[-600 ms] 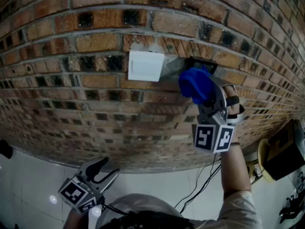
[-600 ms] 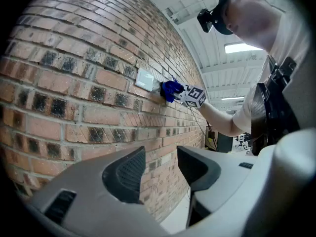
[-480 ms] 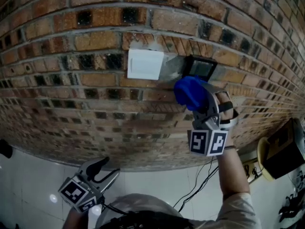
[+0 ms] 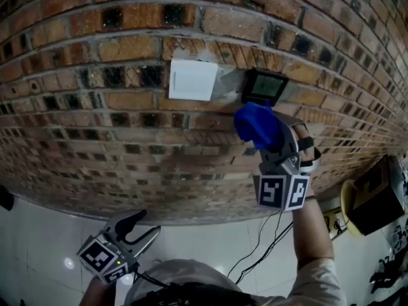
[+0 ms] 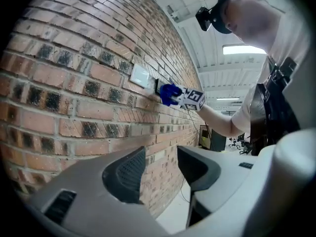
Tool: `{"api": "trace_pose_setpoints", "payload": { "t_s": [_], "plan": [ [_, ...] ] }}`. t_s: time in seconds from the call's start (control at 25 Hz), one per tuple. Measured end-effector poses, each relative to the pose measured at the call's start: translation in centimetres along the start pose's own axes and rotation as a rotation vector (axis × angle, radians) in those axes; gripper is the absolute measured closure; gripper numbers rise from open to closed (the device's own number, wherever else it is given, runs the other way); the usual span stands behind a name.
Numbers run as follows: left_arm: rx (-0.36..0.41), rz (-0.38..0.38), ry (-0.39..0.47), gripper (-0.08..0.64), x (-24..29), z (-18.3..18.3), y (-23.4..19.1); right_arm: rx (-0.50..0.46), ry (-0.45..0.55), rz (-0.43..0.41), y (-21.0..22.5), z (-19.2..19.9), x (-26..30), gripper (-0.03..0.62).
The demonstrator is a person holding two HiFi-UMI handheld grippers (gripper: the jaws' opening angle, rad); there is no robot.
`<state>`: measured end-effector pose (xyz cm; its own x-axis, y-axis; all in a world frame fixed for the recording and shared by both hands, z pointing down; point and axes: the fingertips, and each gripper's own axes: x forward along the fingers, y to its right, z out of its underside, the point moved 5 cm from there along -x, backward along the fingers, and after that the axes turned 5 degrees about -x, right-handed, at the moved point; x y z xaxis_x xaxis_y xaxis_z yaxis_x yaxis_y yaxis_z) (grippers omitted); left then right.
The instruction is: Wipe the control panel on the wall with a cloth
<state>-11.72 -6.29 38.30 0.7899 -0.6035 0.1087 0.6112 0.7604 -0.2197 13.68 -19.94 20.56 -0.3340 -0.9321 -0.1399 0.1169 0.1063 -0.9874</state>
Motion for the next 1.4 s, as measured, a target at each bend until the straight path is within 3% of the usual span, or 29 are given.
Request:
{"api": "trace_pose_setpoints", "payload": {
  "t_s": [0.12,0.24,0.56,0.92,1.16,1.28,1.4],
  "plan": [
    [0.009,0.005,0.006,0.354,-0.3,0.0,0.1,0.003,0.002,0.100,4.8,-0.2,-0.2,0.503],
    [0.015,0.010,0.015,0.354,-0.8,-0.2,0.4,-0.024,0.009,0.136,7.1,0.0,0.5,0.503],
    [0.007,-0.028,0.028,0.354,-2.4,0.1,-0.3,-0.074,-0.015,0.137,5.5,0.0,2.5,0.503],
    [-0.001,-0.021,0.016,0.354,-2.1,0.2,-0.6,-0.088,-0.038,0.023,-1.5,0.1,1.8,0.502],
    [0.008,0.001,0.002,0.354,-1.5,0.4,-0.2,-0.096,-0.035,-0.142,-6.9,0.7,2.4,0.502],
    [0.009,-0.002,-0.002,0.354,-1.5,0.4,-0.2,-0.070,-0.015,-0.165,-6.3,0.7,2.0,0.502],
    [0.010,-0.008,-0.003,0.354,-1.5,0.5,-0.3,-0.032,0.015,-0.091,-2.7,0.0,0.9,0.502]
  ]
}}
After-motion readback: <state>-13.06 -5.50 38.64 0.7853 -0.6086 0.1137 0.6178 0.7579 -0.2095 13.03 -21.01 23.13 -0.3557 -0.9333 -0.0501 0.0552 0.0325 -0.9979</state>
